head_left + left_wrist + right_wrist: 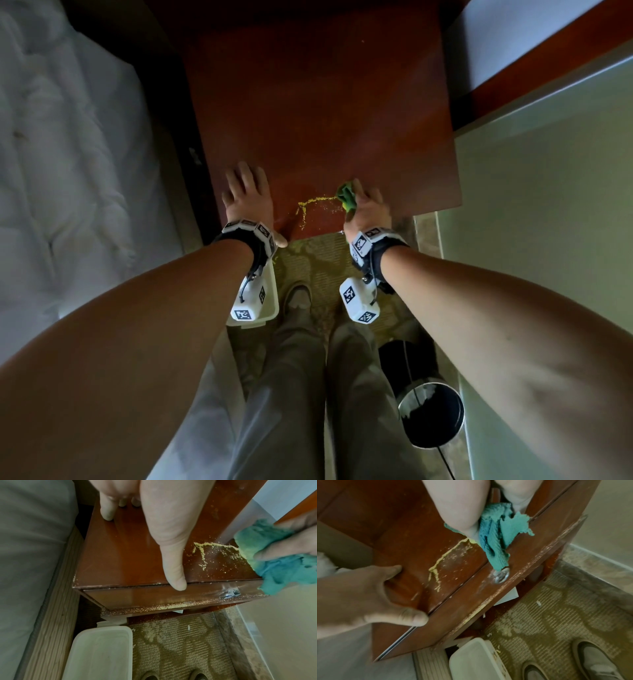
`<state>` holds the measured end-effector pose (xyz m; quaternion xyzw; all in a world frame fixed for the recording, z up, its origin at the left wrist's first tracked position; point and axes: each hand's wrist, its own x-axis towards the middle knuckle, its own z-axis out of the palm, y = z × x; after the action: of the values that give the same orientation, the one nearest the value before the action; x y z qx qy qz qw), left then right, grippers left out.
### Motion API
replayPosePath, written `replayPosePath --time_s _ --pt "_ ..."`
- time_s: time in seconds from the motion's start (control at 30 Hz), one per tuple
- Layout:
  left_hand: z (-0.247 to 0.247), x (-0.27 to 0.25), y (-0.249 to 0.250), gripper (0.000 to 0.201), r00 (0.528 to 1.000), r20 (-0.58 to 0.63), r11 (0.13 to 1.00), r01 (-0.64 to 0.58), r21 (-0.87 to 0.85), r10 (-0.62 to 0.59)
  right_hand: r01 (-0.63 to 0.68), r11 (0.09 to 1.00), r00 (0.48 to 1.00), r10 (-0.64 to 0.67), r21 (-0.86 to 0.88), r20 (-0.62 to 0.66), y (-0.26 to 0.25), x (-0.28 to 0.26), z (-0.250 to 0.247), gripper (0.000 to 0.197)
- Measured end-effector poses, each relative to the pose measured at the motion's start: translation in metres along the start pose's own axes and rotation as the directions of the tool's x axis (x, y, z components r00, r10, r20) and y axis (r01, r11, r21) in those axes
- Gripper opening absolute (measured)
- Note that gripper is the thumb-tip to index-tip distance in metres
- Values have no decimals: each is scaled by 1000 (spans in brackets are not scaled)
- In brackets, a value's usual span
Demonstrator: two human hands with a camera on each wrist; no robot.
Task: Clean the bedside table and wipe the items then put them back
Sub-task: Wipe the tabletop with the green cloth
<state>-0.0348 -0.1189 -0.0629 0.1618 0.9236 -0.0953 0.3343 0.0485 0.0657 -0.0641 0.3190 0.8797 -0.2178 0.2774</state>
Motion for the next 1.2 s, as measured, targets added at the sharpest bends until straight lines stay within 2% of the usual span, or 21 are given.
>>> replayPosePath --time_s 0.2,0.33,0.4,0.47,0.53,0.6,0.77,0.93,1.03,1.2 --pt "-2 -3 0 161 1000 6 1000 2 8 -2 162 987 985 -160 -16 65 -36 -8 17 77" --pt "-6 -7 -8 158 999 31 999 -10 -32 11 265 964 960 -265 16 87 -35 -1 3 57" --pt "-7 -8 -15 157 998 48 996 -31 -82 35 293 954 954 -296 54 51 -32 4 -6 49" --pt "-5 -11 -20 157 999 23 996 -33 -78 35 314 946 949 -313 79 -28 -31 12 -16 50" --pt "-1 -13 -24 157 999 7 998 -33 -59 33 323 946 943 -319 28 -100 -33 24 -24 50" --pt "4 -13 -28 156 999 25 997 -45 -68 46 324 946 938 -325 -23 -118 -35 37 -28 51" --pt "8 -12 -30 152 998 29 996 -51 -69 53 402 907 910 -411 -123 -56 -41 44 -21 57" --pt "7 -12 -29 150 999 23 997 -43 -59 45 577 792 816 -567 -201 109 -49 31 -7 59" --pt "6 -13 -27 150 999 29 998 -40 -47 42 629 742 777 -605 -230 174 -48 18 0 60" --pt "6 -14 -26 150 999 8 999 -34 -38 35 664 689 747 -597 -292 291 -41 -10 9 58"
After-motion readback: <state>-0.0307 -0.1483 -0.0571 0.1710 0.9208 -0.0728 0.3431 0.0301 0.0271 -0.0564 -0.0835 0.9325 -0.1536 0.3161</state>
